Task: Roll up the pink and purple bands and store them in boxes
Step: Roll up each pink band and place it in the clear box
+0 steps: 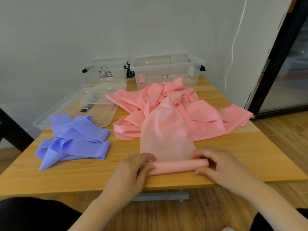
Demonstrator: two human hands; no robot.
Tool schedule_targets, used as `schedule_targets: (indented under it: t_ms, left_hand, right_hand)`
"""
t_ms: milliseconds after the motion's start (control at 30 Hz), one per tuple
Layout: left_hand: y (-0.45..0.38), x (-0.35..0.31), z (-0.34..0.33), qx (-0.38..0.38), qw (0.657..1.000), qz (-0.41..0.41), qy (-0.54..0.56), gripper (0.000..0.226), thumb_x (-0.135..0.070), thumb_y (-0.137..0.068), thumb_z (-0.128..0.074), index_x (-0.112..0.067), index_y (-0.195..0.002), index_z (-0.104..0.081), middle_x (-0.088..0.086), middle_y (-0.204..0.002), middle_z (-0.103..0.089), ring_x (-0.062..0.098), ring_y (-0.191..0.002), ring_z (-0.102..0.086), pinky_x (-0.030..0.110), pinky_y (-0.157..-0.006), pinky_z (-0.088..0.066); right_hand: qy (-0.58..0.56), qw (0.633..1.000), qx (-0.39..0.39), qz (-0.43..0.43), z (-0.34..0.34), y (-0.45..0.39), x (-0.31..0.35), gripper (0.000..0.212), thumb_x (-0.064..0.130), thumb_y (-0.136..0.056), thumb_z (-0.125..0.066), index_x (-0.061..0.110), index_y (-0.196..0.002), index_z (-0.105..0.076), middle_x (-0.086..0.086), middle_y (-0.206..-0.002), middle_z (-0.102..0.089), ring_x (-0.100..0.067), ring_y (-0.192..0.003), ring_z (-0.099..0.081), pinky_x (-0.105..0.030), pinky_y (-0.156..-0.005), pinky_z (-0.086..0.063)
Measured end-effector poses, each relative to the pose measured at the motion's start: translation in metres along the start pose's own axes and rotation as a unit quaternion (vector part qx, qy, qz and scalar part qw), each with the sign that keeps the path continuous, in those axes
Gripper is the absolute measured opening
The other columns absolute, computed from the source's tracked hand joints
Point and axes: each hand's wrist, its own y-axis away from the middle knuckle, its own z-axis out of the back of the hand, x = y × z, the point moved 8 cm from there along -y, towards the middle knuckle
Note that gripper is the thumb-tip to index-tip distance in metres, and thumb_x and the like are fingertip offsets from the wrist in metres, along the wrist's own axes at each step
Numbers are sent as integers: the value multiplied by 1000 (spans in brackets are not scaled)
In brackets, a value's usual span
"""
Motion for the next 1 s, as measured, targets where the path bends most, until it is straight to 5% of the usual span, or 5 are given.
schedule_targets:
  t_ms: [300, 467, 667, 900, 1000]
  left_hand:
    - [-5, -2, -3, 3, 1000, 4, -3, 32, -42, -82, -44, -26, -97, -67, -16, -89, -64, -3, -87, -55, 0, -74, -36]
    - [-4, -4, -10, 39, 999, -19, -33, 38, -51, -77, -50, -28, -104, -64, -26, -100, -51, -5, -97, -46, 4, -85, -34]
    - [-11, 2, -5, -5, 999, 41, -6, 15, -19, -89, -56, -29, -98, -63, -24, -85, -58, -10, -84, -54, 2, -71, -36]
    - [-9, 6, -12, 57, 996, 37, -65, 60, -61, -77, -30, -30, -117, -60, -22, -121, -43, -5, -113, -35, 16, -97, -26]
    - [-21, 2, 2, 19, 998, 53, -40, 42, -50, -85, -48, -26, -118, -60, -18, -119, -48, -5, -111, -38, 2, -92, -22]
  right_hand:
    - [0, 1000, 5, 7, 0, 2, 1, 30, 25, -75, -73, 47, -87, -55, 28, -97, -53, 9, -97, -48, -8, -80, -36]
    - [6, 997, -82, 1, 8, 3, 1, 26, 17, -86, -61, 43, -83, -56, 23, -92, -61, 7, -96, -50, -8, -79, -37]
    - [19, 999, -47, -8, 3, 0, -3, 27, 24, -79, -69, 39, -99, -59, 30, -99, -53, 12, -99, -47, -5, -83, -34]
    - [25, 998, -53, -11, 4, -2, -5, 17, 29, -81, -66, 35, -97, -62, 24, -99, -54, 8, -99, -46, -8, -83, -32]
    - [-43, 992, -108, -50, 17, -14, -9, 21, 24, -81, -68, 26, -102, -65, 18, -101, -57, 5, -96, -51, -4, -80, -35]
